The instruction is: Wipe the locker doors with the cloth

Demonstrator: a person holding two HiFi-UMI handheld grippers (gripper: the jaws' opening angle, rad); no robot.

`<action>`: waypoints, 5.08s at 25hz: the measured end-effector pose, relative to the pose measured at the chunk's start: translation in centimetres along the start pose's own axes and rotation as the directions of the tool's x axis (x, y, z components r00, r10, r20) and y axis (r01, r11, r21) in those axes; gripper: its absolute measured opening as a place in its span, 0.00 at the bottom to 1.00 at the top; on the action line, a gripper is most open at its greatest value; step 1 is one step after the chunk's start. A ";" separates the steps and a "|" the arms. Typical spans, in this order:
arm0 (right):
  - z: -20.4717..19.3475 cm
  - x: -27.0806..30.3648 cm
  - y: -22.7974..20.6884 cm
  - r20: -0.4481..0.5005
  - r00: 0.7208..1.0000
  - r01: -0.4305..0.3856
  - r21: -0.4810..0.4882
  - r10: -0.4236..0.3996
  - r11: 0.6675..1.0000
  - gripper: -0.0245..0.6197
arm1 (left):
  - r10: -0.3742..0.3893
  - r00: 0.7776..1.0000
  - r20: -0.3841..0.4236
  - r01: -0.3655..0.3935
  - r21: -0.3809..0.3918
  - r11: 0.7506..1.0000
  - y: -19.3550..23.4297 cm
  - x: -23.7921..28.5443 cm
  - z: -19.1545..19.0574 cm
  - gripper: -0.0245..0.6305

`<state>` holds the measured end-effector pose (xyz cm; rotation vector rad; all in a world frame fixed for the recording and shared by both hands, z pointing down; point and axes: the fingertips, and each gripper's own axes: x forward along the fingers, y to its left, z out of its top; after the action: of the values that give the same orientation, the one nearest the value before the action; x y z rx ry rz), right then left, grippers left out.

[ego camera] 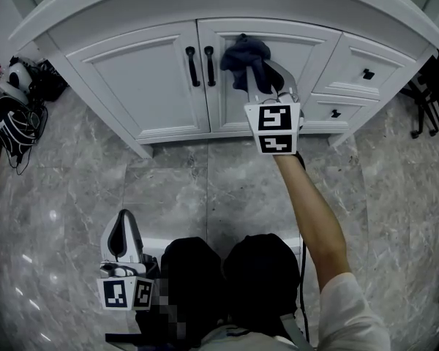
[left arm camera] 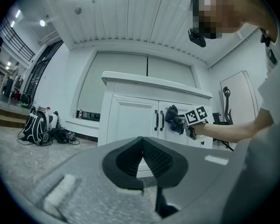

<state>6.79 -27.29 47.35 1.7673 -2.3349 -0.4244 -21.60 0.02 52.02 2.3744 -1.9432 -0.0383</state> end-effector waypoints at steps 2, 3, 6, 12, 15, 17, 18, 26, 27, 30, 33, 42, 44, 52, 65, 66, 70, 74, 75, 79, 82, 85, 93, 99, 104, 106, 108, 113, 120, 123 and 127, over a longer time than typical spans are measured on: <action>0.3 0.4 1.2 0.006 1.000 -0.019 0.020 0.019 1.000 0.15 | 0.002 1.000 0.000 -0.002 0.001 1.000 0.1 -0.1 0.0 0.04; 0.4 0.5 1.8 0.009 1.000 -0.028 0.030 0.028 0.999 0.15 | 0.003 1.000 0.002 -0.003 0.001 1.000 0.2 -0.2 0.0 0.04; 0.4 0.9 3.2 0.015 0.999 -0.043 0.061 0.042 0.997 0.15 | 0.009 1.000 0.000 -0.009 0.001 1.000 0.5 -0.3 -0.1 0.04; -2.0 1.0 4.8 -0.020 0.998 -0.060 0.070 0.061 0.996 0.15 | 0.011 1.000 0.000 -0.011 -0.001 1.000 0.7 -0.5 -0.2 0.04; -3.3 0.9 5.4 -0.039 0.997 -0.070 0.059 0.073 0.996 0.15 | 0.011 1.000 -0.002 -0.011 -0.001 1.000 0.7 -0.5 -0.3 0.04; -4.0 0.9 5.5 -0.052 0.996 -0.072 0.046 0.075 0.996 0.15 | 0.010 1.000 -0.005 -0.010 0.000 1.000 0.7 -0.5 -0.3 0.04; -4.3 0.8 5.5 -0.059 0.995 -0.072 0.039 0.074 0.997 0.15 | 0.011 1.000 -0.006 -0.011 0.001 1.000 0.7 -0.4 -0.3 0.04; -5.7 -0.1 3.1 -0.095 0.994 -0.061 0.000 0.061 0.998 0.15 | 0.002 1.000 -0.001 -0.002 0.007 1.000 -0.2 -0.1 0.1 0.04; -6.0 -0.3 2.5 -0.100 0.993 -0.057 -0.003 0.056 0.998 0.15 | -0.001 1.000 -0.003 0.001 0.007 1.000 -0.4 0.0 0.1 0.04; -6.7 -0.8 0.7 -0.111 0.993 -0.039 -0.021 0.036 0.999 0.15 | -0.009 1.000 -0.006 0.009 0.011 1.000 -1.0 0.3 0.1 0.04; -7.3 -1.5 -1.1 -0.121 0.993 -0.019 -0.049 0.013 0.999 0.15 | -0.016 1.000 -0.009 0.016 0.016 1.000 -1.6 0.5 0.1 0.04; -9.1 -3.4 -7.0 -0.147 0.987 0.045 -0.090 -0.058 0.995 0.15 | -0.033 0.999 -0.012 0.033 0.029 0.999 -2.9 0.8 0.3 0.04; -9.2 -3.7 -7.8 -0.148 0.987 0.051 -0.097 -0.065 0.994 0.15 | -0.037 0.999 -0.012 0.037 0.031 0.999 -3.2 0.8 0.3 0.04; -11.5 -4.2 -8.0 -0.163 0.983 0.071 -0.090 -0.085 0.993 0.15 | -0.033 0.999 -0.018 0.034 0.039 0.999 -3.2 0.6 0.2 0.04; -16.3 -4.1 -5.6 -0.218 0.973 0.068 -0.051 -0.078 0.996 0.15 | -0.021 0.999 -0.024 0.022 0.034 0.999 -2.2 0.3 -0.3 0.04; -16.3 -4.1 -5.4 -0.219 0.973 0.067 -0.049 -0.076 0.997 0.15 | -0.021 0.999 -0.024 0.022 0.032 0.999 -2.1 0.3 -0.4 0.04; -16.4 -3.7 -4.2 -0.224 0.973 0.052 -0.044 -0.060 0.998 0.15 | -0.025 1.000 -0.019 0.026 0.029 0.999 -2.1 0.3 -0.3 0.04; -15.9 -3.0 -1.9 -0.215 0.976 0.013 -0.035 -0.021 0.999 0.15 | -0.019 1.000 -0.022 0.020 0.028 0.999 -1.8 0.2 -0.3 0.04; -15.8 -2.7 -1.2 -0.212 0.977 0.003 -0.032 -0.009 0.999 0.15 | -0.019 1.000 -0.023 0.019 0.028 0.999 -1.8 0.1 -0.4 0.04; -15.0 -1.7 1.9 -0.197 0.980 -0.034 -0.009 0.031 0.999 0.15 | -0.015 1.000 -0.026 0.016 0.029 0.999 -1.5 0.0 -0.5 0.04; -14.6 -1.1 3.7 -0.190 0.980 -0.054 0.014 0.056 0.998 0.15 | -0.007 1.000 -0.027 0.008 0.033 0.999 -1.1 -0.2 -0.4 0.04; -14.1 -0.6 5.4 -0.181 0.980 -0.082 0.023 0.085 0.996 0.15 | -0.002 1.000 -0.025 0.003 0.033 0.999 -0.9 -0.3 -0.4 0.04; -14.4 0.2 8.8 -0.177 0.975 -0.129 0.039 0.134 0.991 0.15 | 0.007 1.000 -0.029 -0.006 0.034 0.999 -0.3 -0.7 -0.4 0.04; -16.7 0.2 10.3 -0.213 0.964 -0.153 0.038 0.158 0.987 0.15 | 0.014 0.999 -0.033 -0.013 0.038 0.999 0.0 -0.8 -0.6 0.04; -19.4 0.1 11.4 -0.262 0.948 -0.181 0.032 0.183 0.983 0.15 | 0.015 0.999 -0.040 -0.013 0.040 0.999 -0.1 -0.8 -0.8 0.04; -20.3 0.1 11.6 -0.276 0.942 -0.195 0.016 0.192 0.981 0.15 | 0.016 0.999 -0.042 -0.014 0.043 0.999 -0.1 -0.7 -0.8 0.04; -21.1 -0.1 11.3 -0.286 0.938 -0.204 -0.004 0.194 0.979 0.15 | 0.017 0.999 -0.045 -0.014 0.046 0.999 -0.1 -0.6 -0.8 0.04; -23.0 -1.1 8.8 -0.321 0.932 -0.191 -0.035 0.170 0.981 0.15 | 0.014 0.999 -0.046 -0.012 0.051 0.999 -0.5 -0.3 -0.8 0.04; -26.2 -3.2 3.0 -0.379 0.921 -0.114 -0.035 0.092 0.993 0.15 | -0.023 0.998 -0.056 0.025 0.038 0.999 -2.6 0.9 -1.2 0.04; -27.5 -3.9 1.0 -0.401 0.914 -0.090 -0.043 0.065 0.995 0.15 | -0.036 0.998 -0.060 0.039 0.053 0.998 -3.7 1.3 -1.0 0.04; -29.0 -4.9 -1.2 -0.424 0.905 -0.074 -0.043 0.049 0.996 0.15 | -0.042 0.997 -0.058 0.046 0.068 0.997 -4.5 1.5 -0.6 0.04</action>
<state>18.33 -26.22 74.37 1.5648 -2.0407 -0.0817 -16.87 -0.52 52.37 2.4327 -1.8978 0.0934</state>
